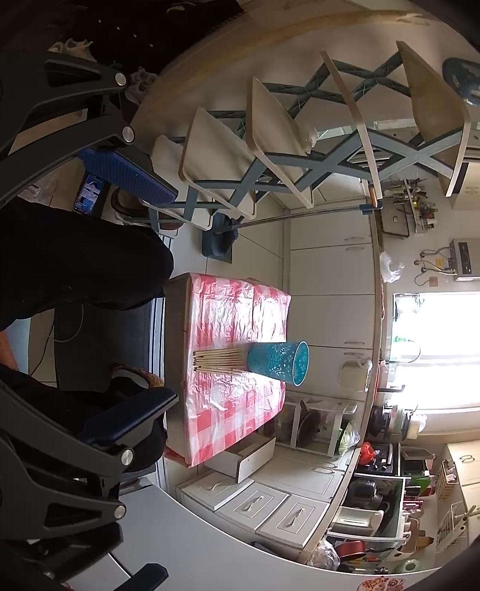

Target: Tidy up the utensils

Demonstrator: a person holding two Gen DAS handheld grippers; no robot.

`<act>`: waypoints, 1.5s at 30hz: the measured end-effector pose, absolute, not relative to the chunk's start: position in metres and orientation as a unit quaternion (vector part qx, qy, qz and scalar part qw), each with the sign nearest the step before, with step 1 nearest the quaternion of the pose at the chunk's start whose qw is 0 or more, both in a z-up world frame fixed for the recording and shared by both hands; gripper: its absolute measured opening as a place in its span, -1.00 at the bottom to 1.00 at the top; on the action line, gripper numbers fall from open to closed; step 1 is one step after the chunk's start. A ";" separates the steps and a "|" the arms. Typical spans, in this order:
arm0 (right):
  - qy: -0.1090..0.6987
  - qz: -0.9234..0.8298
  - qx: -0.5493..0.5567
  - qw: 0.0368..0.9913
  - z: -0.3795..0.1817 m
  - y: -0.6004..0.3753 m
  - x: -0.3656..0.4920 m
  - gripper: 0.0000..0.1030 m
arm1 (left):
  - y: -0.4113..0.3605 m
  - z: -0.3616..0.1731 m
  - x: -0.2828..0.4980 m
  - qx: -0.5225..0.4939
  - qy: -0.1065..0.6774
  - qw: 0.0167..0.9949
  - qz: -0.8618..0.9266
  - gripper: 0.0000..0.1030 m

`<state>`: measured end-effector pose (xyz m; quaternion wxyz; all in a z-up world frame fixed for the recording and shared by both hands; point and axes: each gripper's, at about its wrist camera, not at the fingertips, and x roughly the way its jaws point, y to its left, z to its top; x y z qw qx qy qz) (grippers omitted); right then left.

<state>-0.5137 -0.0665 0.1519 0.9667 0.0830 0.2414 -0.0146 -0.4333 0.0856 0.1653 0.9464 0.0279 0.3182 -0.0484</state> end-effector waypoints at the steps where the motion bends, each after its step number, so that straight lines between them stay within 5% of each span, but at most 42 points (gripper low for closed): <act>1: 0.243 -0.017 0.085 0.966 0.152 -0.066 -0.514 0.86 | 0.086 0.166 -0.435 0.029 0.317 0.947 -0.048 0.85; 45: 0.232 0.033 0.094 0.968 0.172 -0.062 -0.536 0.86 | 0.091 0.171 -0.447 0.027 0.299 0.952 -0.049 0.85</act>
